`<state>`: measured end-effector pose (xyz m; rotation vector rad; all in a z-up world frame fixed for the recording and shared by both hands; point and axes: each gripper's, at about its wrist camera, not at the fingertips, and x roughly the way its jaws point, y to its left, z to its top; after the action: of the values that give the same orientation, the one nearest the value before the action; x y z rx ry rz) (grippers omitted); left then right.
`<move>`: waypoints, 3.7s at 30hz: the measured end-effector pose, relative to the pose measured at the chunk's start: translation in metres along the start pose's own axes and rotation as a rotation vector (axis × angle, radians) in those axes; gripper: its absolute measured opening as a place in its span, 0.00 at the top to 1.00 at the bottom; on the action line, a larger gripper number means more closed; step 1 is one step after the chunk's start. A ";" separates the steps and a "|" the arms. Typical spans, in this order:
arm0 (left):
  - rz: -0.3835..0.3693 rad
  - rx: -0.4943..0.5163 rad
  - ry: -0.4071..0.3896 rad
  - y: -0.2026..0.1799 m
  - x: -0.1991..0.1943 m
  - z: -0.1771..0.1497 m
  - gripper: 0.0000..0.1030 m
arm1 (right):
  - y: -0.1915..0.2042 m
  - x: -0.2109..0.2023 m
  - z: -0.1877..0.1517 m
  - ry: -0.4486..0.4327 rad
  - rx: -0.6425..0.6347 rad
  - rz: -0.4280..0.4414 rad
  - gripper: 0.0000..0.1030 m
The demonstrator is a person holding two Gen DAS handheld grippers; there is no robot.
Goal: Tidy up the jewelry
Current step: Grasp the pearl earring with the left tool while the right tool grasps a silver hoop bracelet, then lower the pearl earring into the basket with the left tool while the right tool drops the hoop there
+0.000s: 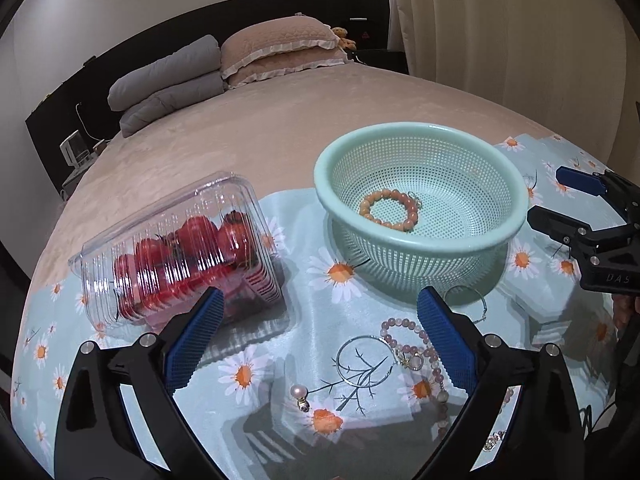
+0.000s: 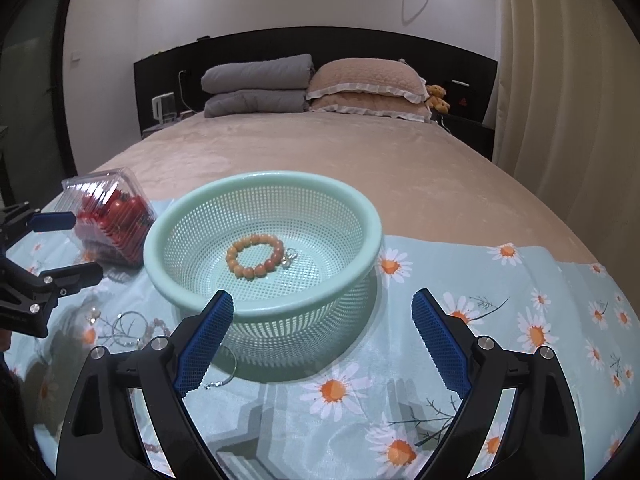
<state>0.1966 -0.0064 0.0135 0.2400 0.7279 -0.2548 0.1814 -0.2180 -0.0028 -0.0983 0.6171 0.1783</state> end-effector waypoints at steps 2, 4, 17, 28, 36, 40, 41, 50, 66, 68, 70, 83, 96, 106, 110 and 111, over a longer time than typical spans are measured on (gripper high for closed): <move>-0.017 0.006 0.009 0.001 0.000 -0.007 0.08 | 0.004 -0.001 -0.007 0.017 -0.015 0.024 0.16; 0.004 0.020 0.025 0.001 0.003 -0.015 0.07 | 0.007 0.002 -0.012 0.041 -0.023 0.045 0.15; 0.004 -0.039 0.127 0.019 0.025 -0.049 0.07 | 0.043 0.039 -0.030 0.162 -0.084 0.118 0.15; -0.025 -0.074 0.179 0.029 0.043 -0.062 0.25 | 0.066 0.060 -0.040 0.205 -0.095 0.113 0.15; -0.045 -0.072 0.173 0.029 0.045 -0.064 0.43 | 0.068 0.065 -0.041 0.224 -0.088 0.187 0.37; -0.053 -0.083 0.172 0.032 0.044 -0.065 0.45 | 0.071 0.063 -0.040 0.217 -0.103 0.234 0.60; -0.053 -0.083 0.170 0.033 0.044 -0.065 0.48 | 0.071 0.062 -0.040 0.218 -0.104 0.234 0.60; -0.019 -0.045 0.154 0.035 0.032 -0.067 0.72 | 0.072 0.061 -0.040 0.218 -0.106 0.238 0.60; -0.051 -0.053 0.125 0.040 -0.007 -0.081 0.89 | 0.069 0.055 -0.040 0.206 -0.100 0.256 0.60; -0.027 -0.038 0.129 0.038 -0.011 -0.081 0.89 | 0.070 0.052 -0.040 0.206 -0.099 0.268 0.60; -0.037 -0.037 0.127 0.037 -0.015 -0.079 0.89 | 0.071 0.048 -0.040 0.201 -0.106 0.274 0.60; -0.075 0.010 0.105 0.014 -0.030 -0.053 0.88 | 0.060 0.004 -0.021 0.114 -0.116 0.255 0.60; -0.109 0.089 0.001 -0.005 -0.042 0.007 0.88 | 0.019 -0.025 0.011 0.003 -0.082 0.179 0.60; -0.171 0.153 -0.020 -0.025 -0.016 0.064 0.88 | 0.015 -0.005 0.035 -0.015 -0.117 0.126 0.60; -0.201 0.144 0.014 -0.030 0.006 0.072 0.88 | 0.010 0.008 0.038 -0.003 -0.093 0.133 0.60; -0.199 0.145 0.023 -0.031 0.011 0.072 0.88 | 0.009 0.011 0.037 0.002 -0.091 0.133 0.60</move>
<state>0.2399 -0.0588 0.0541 0.3089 0.7573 -0.4953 0.2094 -0.2019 0.0200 -0.1460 0.6180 0.3347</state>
